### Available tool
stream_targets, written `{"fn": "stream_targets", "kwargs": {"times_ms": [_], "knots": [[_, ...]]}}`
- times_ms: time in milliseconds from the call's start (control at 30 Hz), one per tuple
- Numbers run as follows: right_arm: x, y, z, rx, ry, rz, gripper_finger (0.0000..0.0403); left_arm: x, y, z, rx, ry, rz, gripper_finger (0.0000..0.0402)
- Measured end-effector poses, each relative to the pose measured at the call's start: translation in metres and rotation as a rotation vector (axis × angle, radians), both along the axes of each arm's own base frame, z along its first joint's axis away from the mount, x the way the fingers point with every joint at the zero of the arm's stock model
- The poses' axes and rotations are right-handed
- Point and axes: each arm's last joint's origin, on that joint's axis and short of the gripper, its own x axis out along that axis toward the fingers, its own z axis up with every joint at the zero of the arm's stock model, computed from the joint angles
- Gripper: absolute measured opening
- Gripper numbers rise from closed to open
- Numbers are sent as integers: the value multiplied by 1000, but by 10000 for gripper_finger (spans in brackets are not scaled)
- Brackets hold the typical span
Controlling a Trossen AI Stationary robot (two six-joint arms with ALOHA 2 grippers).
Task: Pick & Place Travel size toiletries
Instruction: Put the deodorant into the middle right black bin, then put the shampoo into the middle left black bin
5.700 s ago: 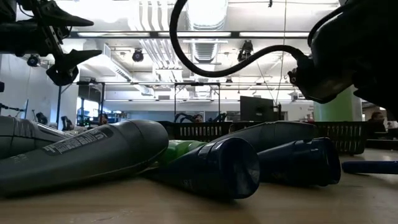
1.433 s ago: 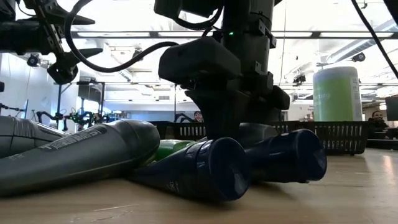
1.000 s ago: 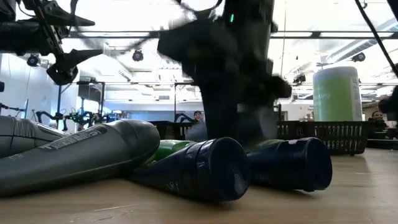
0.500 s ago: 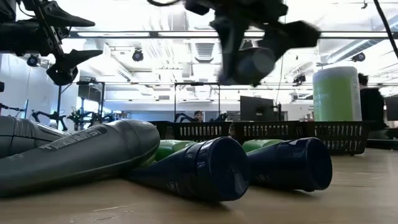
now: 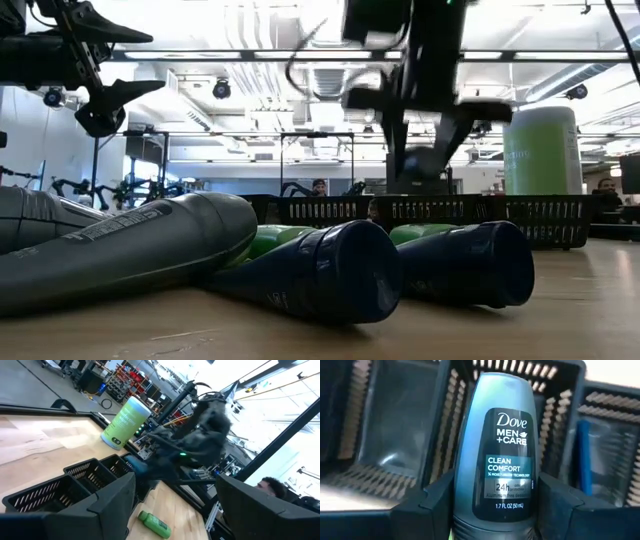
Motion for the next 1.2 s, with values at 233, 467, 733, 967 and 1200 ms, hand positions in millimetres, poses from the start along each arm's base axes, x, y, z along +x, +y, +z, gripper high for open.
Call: {"fn": "stream_targets", "kwargs": {"times_ms": [233, 467, 733, 967, 1200], "knots": [[-3, -21, -26, 85, -45, -40, 214, 0, 0, 0, -2, -1, 0, 282], [-3, -19, -31, 112, -71, -51, 215, 0, 0, 0, -2, -3, 0, 282], [-2, -21, -30, 68, -72, -36, 288, 0, 0, 0, -2, -5, 0, 282], [0, -7, -12, 34, -103, 36, 338, 0, 0, 0, -1, -5, 0, 282], [8, 38, 10, 101, -151, 250, 347, 0, 0, 0, 2, -3, 0, 282]]}}
